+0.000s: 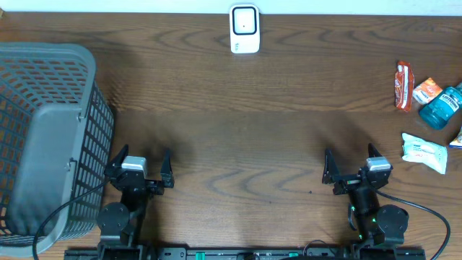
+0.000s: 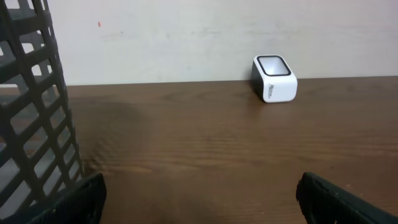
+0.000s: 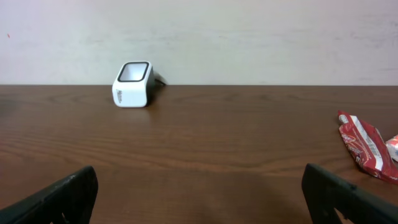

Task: Scan the item barcode

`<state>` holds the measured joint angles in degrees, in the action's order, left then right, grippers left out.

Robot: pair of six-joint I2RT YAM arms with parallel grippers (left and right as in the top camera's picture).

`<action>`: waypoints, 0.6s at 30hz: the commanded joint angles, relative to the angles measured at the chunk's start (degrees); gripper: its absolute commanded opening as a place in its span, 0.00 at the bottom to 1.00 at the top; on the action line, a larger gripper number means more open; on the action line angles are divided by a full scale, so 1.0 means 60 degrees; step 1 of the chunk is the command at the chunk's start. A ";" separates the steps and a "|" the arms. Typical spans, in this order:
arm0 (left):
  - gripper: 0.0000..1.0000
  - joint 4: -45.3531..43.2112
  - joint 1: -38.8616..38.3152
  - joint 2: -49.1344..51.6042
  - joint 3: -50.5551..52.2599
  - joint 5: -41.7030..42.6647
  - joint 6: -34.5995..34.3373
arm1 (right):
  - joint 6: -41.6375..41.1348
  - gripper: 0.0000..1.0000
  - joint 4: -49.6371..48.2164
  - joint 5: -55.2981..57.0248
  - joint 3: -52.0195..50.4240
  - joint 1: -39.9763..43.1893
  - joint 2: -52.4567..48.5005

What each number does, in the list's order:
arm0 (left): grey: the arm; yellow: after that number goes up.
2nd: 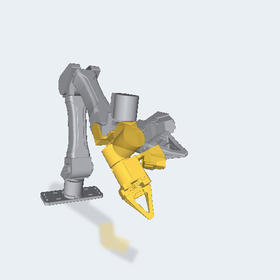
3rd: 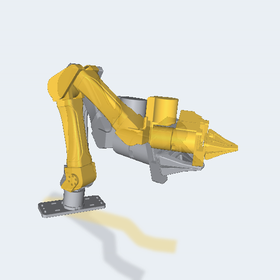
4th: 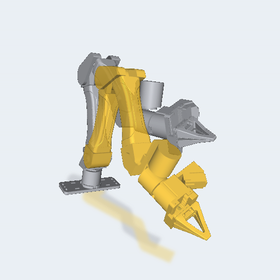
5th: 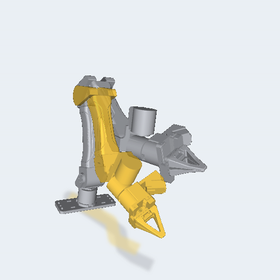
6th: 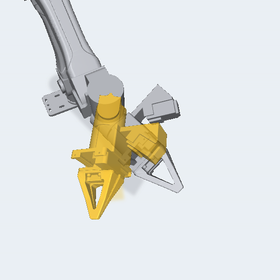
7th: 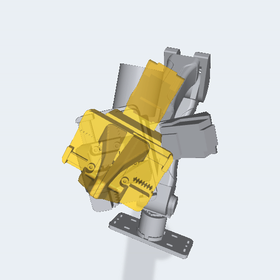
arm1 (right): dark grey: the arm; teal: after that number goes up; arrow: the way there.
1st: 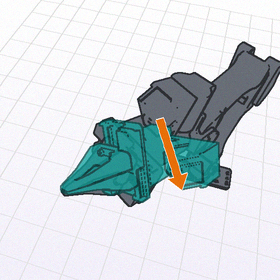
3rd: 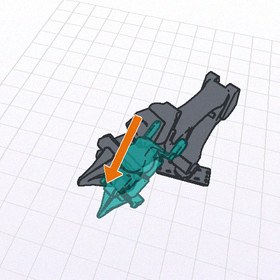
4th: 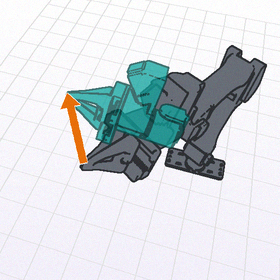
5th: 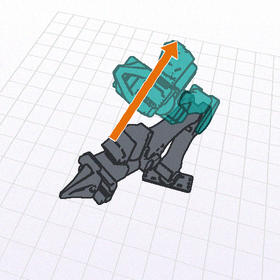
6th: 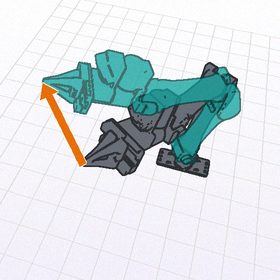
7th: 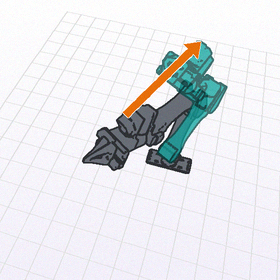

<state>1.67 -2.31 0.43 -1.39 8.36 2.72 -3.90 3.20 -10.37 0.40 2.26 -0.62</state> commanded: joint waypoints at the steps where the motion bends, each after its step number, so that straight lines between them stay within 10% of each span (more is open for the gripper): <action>1: 0.98 0.0291 0.0047 -0.0033 0.0193 -0.0080 -0.0149 | -0.0124 0.99 0.0047 0.0200 -0.0015 -0.0073 0.0047; 18: 0.98 0.0288 0.0047 -0.0033 0.0193 -0.0080 -0.0149 | -0.0124 0.99 0.0087 0.0634 -0.0015 -0.0073 0.0040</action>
<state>1.67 -2.31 0.43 -1.39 8.36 2.72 -3.90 3.44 -7.46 0.40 2.26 -0.62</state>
